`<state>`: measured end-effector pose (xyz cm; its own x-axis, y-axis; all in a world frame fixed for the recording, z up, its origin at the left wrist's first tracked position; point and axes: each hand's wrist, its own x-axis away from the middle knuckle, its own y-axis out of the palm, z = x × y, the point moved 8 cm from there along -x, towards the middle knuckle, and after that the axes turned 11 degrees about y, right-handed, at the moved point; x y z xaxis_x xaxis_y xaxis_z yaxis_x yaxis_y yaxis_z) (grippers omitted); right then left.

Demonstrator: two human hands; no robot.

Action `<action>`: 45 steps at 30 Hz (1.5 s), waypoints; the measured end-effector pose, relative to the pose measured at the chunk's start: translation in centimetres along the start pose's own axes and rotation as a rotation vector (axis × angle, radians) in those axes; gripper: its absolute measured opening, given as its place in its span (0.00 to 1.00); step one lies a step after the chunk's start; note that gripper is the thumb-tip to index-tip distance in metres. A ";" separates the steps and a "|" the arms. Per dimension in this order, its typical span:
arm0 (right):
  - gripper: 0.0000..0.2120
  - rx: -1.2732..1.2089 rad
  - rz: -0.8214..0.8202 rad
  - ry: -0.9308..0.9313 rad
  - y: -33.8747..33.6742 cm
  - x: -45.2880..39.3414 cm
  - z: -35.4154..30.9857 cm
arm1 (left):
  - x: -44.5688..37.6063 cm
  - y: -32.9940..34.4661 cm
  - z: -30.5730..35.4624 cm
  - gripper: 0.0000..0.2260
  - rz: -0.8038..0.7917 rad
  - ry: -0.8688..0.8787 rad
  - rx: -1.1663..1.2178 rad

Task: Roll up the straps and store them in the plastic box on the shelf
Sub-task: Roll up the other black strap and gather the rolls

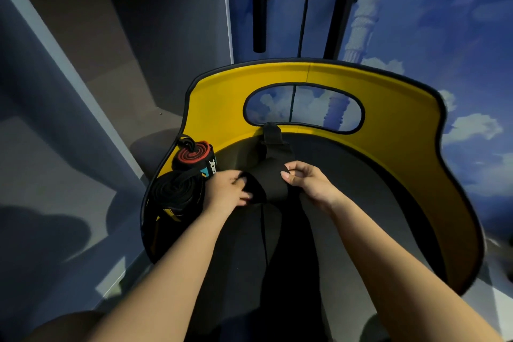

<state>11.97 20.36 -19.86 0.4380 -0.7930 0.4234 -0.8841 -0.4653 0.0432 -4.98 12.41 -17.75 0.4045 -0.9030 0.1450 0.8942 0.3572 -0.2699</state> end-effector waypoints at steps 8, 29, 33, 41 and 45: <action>0.03 0.029 -0.041 0.032 -0.4 2.4 1.3 | 1.5 -1.2 6.1 0.17 0.137 0.405 -0.041; 0.04 0.171 -0.028 -0.114 1.1 13.6 3.5 | 11.0 2.6 2.6 0.13 -0.337 0.173 0.006; 0.06 0.536 0.067 -0.119 0.8 15.9 6.1 | 13.9 4.1 0.7 0.13 -0.472 0.274 -0.123; 0.10 0.944 0.225 -0.317 1.7 19.2 8.3 | 18.3 5.9 -2.8 0.07 -0.476 0.464 -0.456; 0.15 1.045 0.236 -0.302 1.9 19.8 9.2 | 19.2 6.2 -3.3 0.05 -0.446 0.523 -0.557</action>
<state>20.45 0.12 -19.72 0.4244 -0.9022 0.0768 -0.4404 -0.2798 -0.8531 7.67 -3.46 -19.76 -0.2216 -0.9727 -0.0697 0.6689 -0.0996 -0.7366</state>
